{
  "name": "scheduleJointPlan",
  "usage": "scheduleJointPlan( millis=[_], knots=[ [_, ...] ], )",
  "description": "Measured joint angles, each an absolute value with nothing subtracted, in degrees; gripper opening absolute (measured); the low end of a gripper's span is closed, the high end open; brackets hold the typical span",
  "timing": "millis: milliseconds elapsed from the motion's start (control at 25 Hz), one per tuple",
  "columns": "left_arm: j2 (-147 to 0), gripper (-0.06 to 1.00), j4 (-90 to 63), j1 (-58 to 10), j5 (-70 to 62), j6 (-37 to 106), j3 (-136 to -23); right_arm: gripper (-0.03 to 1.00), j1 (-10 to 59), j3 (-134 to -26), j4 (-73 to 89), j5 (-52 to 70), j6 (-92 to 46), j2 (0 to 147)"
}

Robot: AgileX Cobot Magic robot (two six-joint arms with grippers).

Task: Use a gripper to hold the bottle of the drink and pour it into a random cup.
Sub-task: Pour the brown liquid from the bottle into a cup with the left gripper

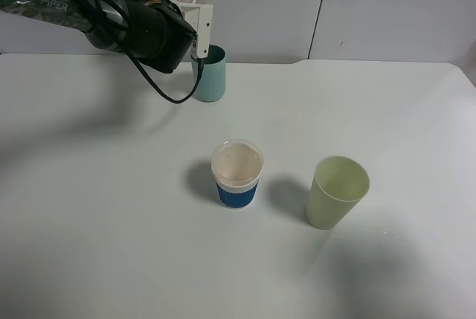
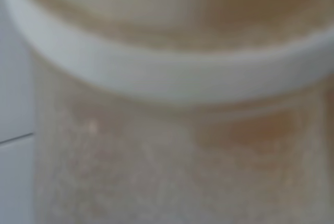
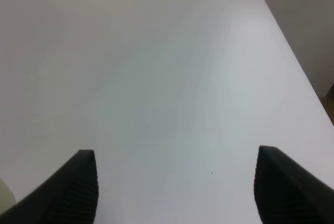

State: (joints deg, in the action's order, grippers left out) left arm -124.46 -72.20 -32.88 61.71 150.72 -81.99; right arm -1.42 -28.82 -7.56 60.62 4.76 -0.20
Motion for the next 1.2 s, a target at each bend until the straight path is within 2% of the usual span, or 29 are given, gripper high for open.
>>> scheduleJointPlan(
  millis=[1200],
  knots=[
    [-124.5,0.36,-69.4,-32.6,63.1,150.9,-79.6,0.63,-1.4,-28.8,-7.6,60.6,4.8,-0.2]
  ],
)
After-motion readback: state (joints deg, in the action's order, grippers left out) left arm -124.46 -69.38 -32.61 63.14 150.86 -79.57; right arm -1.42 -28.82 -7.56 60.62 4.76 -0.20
